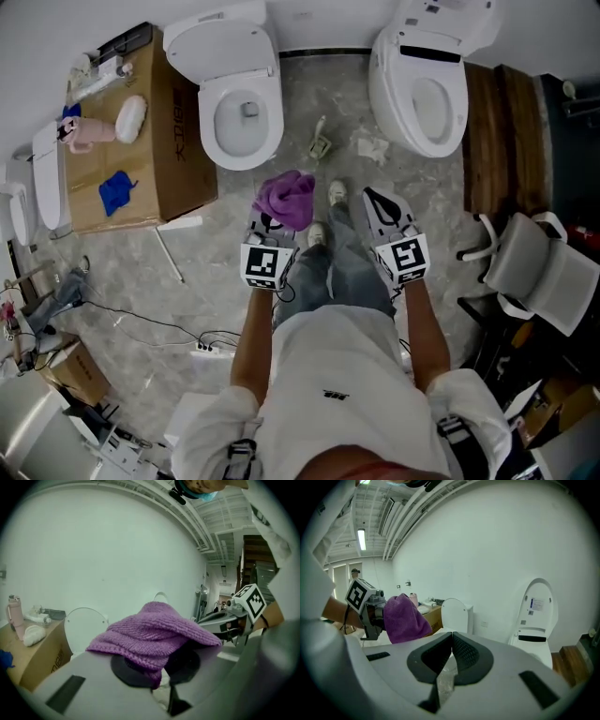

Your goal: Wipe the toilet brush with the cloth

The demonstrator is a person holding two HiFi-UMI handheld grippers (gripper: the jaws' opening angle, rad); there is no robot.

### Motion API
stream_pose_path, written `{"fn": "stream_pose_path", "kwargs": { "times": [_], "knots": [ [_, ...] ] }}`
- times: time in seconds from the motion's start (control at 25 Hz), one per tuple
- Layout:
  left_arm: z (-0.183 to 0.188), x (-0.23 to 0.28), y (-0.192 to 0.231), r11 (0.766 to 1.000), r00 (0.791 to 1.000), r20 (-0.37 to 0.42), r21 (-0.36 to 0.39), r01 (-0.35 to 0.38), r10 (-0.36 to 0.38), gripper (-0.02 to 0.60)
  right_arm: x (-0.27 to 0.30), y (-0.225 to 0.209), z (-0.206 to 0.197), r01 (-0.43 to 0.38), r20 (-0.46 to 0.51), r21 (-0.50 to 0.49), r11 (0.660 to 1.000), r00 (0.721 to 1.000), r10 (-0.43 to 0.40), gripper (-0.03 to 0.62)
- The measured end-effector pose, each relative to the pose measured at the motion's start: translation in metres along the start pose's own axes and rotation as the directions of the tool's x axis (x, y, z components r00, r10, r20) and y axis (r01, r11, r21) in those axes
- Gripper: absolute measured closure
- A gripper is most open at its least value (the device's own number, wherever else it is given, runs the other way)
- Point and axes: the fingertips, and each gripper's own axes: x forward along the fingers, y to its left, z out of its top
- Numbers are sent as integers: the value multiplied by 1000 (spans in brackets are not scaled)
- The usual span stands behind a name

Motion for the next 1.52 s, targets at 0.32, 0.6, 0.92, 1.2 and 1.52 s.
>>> {"fn": "stream_pose_path", "kwargs": {
  "times": [0.32,0.6,0.92,1.2,1.52],
  "knots": [
    [-47,74,26,999,997,-73,-50,-20,16,543,74,-43,-53,-53,-89,22,998,995,55,599],
    [-95,139,51,994,992,-121,-99,-49,37,543,134,-73,-105,-126,-150,49,991,980,131,599],
    [-175,197,77,988,978,-201,-131,-85,57,543,198,-100,-175,-156,-203,90,984,964,172,599],
    [-227,237,87,984,973,-226,-158,-80,43,543,240,-110,-228,-178,-225,112,978,954,199,599],
    [-296,257,100,987,971,-240,-153,-55,16,543,277,-111,-299,-176,-253,92,980,948,194,599]
  ]
}}
